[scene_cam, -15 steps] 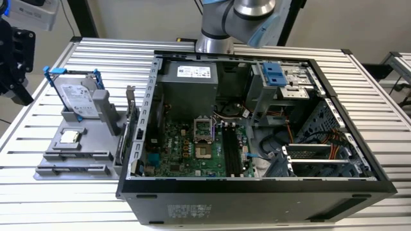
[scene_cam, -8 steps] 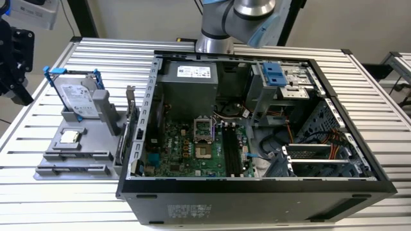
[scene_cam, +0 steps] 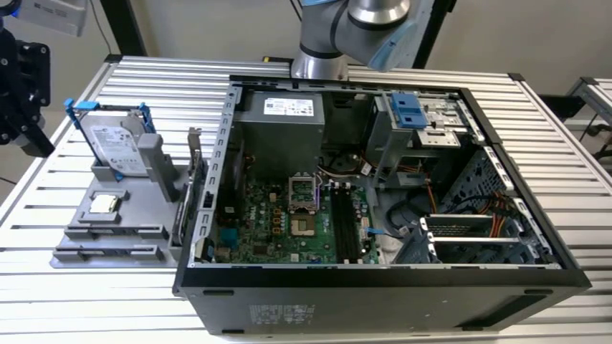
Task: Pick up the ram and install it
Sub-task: 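Pick up the ram and move it above insertion slot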
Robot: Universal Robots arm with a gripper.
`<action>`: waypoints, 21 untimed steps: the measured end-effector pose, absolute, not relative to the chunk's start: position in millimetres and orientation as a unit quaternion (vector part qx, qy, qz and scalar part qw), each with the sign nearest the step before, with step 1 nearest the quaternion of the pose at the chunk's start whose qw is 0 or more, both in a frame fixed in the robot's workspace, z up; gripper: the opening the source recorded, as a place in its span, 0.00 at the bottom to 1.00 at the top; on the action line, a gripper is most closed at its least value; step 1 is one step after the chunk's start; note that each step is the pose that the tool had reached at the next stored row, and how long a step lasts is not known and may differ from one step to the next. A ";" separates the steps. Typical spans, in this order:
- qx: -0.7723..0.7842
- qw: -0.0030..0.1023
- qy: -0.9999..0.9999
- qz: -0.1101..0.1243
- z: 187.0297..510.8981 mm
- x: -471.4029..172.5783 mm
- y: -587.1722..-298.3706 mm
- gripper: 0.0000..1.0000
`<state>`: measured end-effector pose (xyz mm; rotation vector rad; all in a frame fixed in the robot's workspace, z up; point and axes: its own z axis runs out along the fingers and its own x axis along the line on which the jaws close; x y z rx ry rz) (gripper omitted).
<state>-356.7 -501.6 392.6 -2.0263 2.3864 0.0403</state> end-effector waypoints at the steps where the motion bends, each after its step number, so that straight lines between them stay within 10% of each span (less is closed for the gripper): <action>1: -0.651 0.006 0.759 0.013 392.5 -356.6 -501.6 0.00; 21: -0.747 0.004 0.665 0.013 392.5 -356.7 -501.5 0.00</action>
